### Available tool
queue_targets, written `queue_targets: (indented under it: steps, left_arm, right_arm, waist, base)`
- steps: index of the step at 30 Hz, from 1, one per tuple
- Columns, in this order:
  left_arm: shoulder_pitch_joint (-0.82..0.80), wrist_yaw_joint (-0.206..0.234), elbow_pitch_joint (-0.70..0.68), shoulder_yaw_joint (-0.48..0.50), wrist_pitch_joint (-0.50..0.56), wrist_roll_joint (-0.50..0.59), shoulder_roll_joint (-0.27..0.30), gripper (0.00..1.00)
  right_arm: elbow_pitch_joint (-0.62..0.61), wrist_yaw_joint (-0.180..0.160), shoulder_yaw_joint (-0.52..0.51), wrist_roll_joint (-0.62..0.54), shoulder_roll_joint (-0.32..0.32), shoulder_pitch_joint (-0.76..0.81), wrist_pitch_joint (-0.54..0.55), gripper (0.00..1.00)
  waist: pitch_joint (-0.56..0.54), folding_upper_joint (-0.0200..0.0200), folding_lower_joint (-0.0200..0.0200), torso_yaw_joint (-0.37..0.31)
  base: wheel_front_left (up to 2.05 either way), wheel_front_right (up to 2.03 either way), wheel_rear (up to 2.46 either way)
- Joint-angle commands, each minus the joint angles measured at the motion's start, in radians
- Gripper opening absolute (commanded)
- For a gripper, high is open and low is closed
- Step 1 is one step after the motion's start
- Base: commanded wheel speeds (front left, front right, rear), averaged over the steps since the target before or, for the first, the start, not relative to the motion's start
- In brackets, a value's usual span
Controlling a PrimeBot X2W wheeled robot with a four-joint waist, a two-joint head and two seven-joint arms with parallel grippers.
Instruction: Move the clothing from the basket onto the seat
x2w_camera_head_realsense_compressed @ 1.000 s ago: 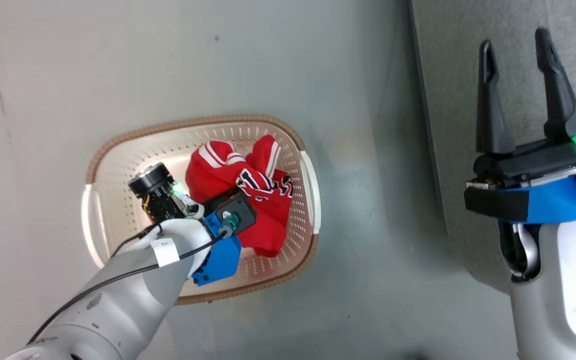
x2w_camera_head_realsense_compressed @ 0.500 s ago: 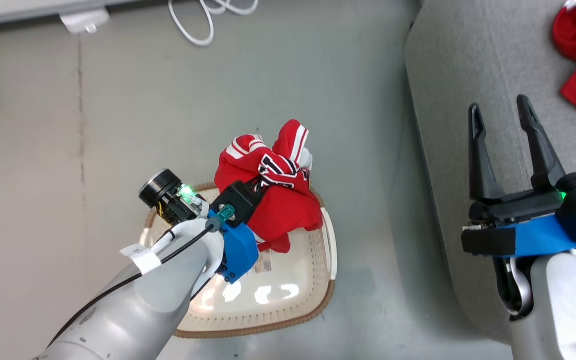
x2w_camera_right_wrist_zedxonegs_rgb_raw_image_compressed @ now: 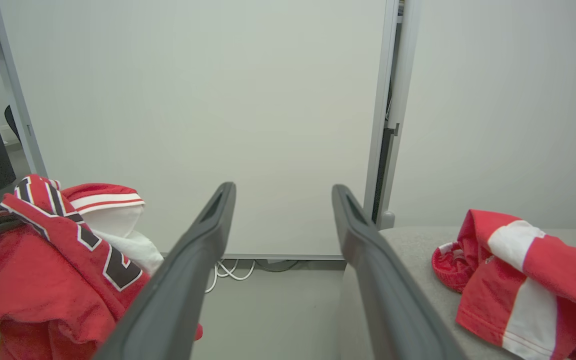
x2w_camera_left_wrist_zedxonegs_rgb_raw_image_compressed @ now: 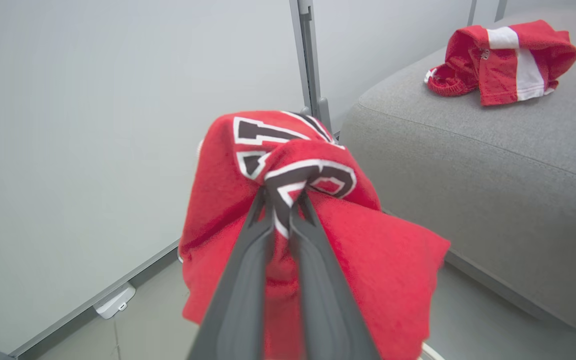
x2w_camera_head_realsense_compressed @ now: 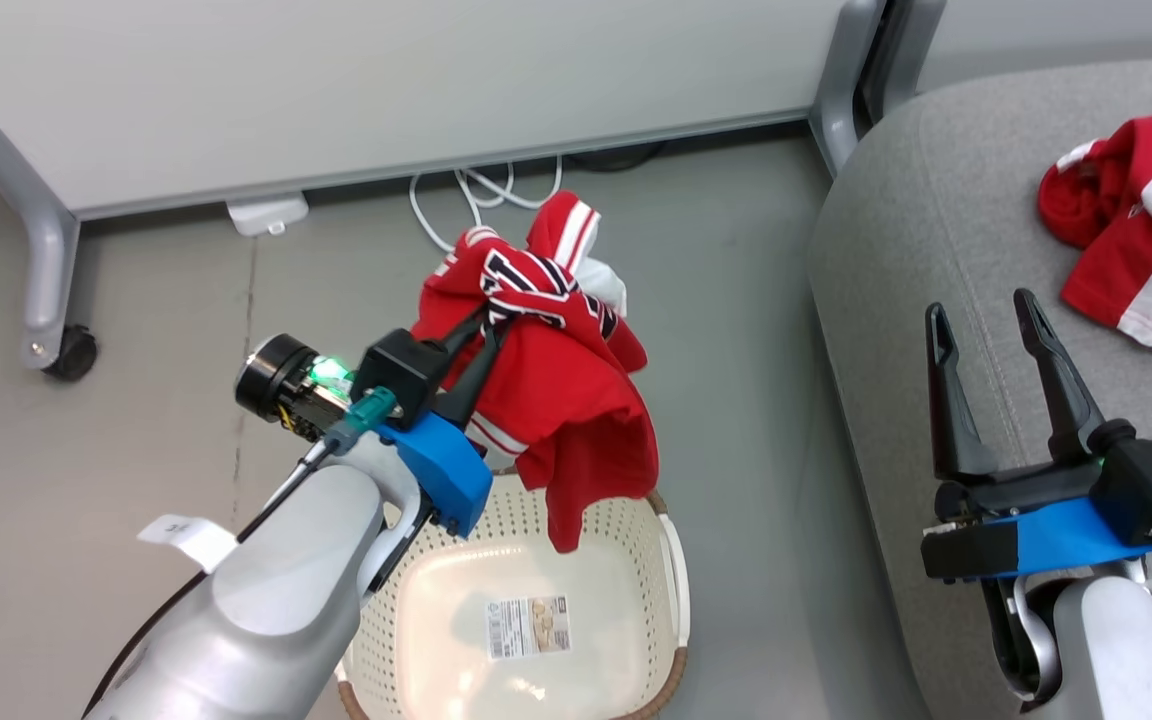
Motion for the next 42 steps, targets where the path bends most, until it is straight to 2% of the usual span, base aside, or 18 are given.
queue_targets:
  steps: [1,5,12,24,32,37,42]
  left_arm:
    - [0.012,0.004,-0.014,0.021,-0.005,-0.007,-0.001,0.00]
    - [0.058,-0.002,-0.081,0.122,-0.005,-0.015,-0.009,0.00]
    - [0.106,-0.013,-0.159,0.196,-0.005,0.006,-0.034,0.00]
    - [0.142,-0.027,-0.230,0.213,-0.005,0.027,-0.073,0.00]
    - [0.147,-0.030,-0.247,0.205,-0.005,0.030,-0.078,0.00]
    - [0.143,-0.031,-0.247,0.208,-0.005,0.033,-0.078,0.00]
    - [0.146,-0.030,-0.246,0.209,-0.005,0.039,-0.083,0.00]
  right_arm:
    - [0.003,0.001,-0.002,0.007,-0.002,0.018,-0.001,1.00]
    - [0.009,0.001,-0.004,0.010,0.000,0.050,-0.001,1.00]
    - [0.014,0.001,-0.009,0.015,0.003,0.090,-0.001,1.00]
    - [0.024,0.001,-0.001,0.033,0.004,0.131,-0.001,1.00]
    - [0.019,0.001,0.004,0.035,0.004,0.140,-0.001,1.00]
    - [0.016,0.001,0.028,0.027,0.005,0.131,-0.001,1.00]
    - [0.024,0.001,0.094,0.015,0.005,0.126,-0.001,1.00]
  waist:
    - [-0.026,-0.0001,0.0003,0.004]
    - [-0.070,-0.0001,0.0003,0.008]
    - [-0.126,-0.0001,0.0003,0.018]
    - [-0.184,-0.0001,0.0003,0.029]
    - [-0.192,-0.0001,0.0003,0.036]
    - [-0.190,-0.0001,0.0003,0.038]
    - [-0.184,-0.0001,0.0003,0.040]
  base:
    - [0.00,0.00,0.00]
    - [0.00,0.00,0.00]
    - [0.00,0.00,0.00]
    - [0.00,0.00,0.00]
    - [0.00,0.00,0.00]
    - [0.00,0.00,0.00]
    - [0.00,0.00,0.00]
